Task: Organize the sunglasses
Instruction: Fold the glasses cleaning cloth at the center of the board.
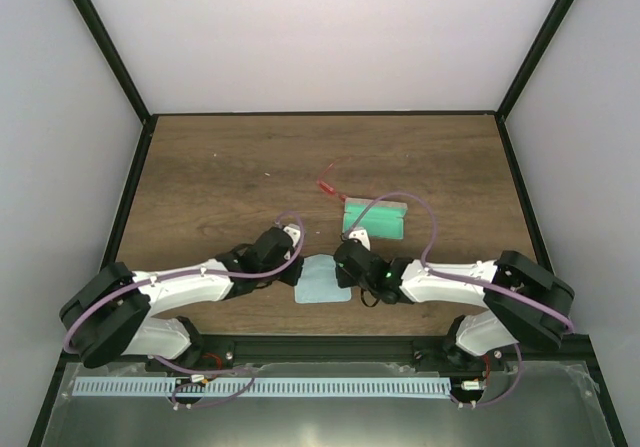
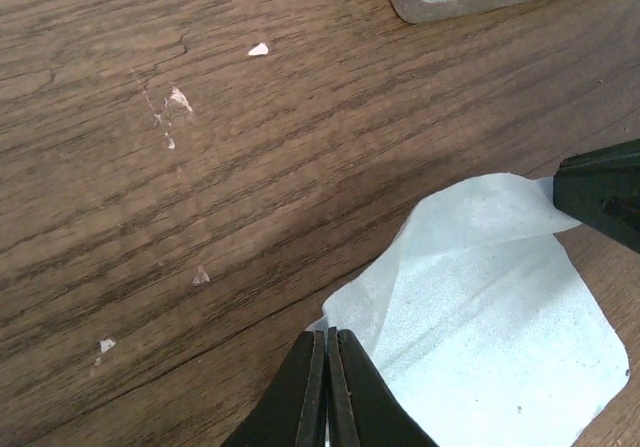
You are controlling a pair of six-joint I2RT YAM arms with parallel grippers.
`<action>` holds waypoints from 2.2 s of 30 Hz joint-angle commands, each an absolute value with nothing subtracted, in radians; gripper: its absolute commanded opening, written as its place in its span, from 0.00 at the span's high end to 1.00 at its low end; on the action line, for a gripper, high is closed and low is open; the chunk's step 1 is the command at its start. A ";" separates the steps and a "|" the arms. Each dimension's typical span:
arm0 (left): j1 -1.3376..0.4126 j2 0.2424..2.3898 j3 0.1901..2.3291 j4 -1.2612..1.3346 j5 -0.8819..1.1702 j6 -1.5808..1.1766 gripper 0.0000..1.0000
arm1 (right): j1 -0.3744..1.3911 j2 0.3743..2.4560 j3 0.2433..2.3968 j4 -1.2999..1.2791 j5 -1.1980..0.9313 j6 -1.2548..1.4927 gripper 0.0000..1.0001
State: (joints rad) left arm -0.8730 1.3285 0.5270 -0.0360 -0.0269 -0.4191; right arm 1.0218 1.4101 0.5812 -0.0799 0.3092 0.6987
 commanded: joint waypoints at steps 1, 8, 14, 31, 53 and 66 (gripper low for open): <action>-0.894 1.313 0.517 -0.049 -0.058 -0.445 0.96 | 1.044 1.380 0.567 -0.082 0.331 0.724 0.99; -0.917 1.290 0.497 -0.057 -0.078 -0.467 0.96 | 1.068 1.363 0.542 -0.084 0.332 0.749 0.99; -0.922 1.257 0.475 -0.068 -0.090 -0.474 0.96 | 1.095 1.353 0.538 -0.093 0.338 0.770 0.99; -0.953 1.272 0.460 -0.050 -0.099 -0.488 0.96 | 1.117 1.286 0.496 -0.133 0.360 0.808 0.99; -0.978 1.273 0.456 -0.054 -0.119 -0.508 0.96 | 1.145 1.299 0.454 -0.093 0.333 0.823 0.99; -0.990 1.272 0.435 -0.038 -0.107 -0.517 0.96 | 1.157 1.292 0.457 -0.110 0.348 0.840 0.99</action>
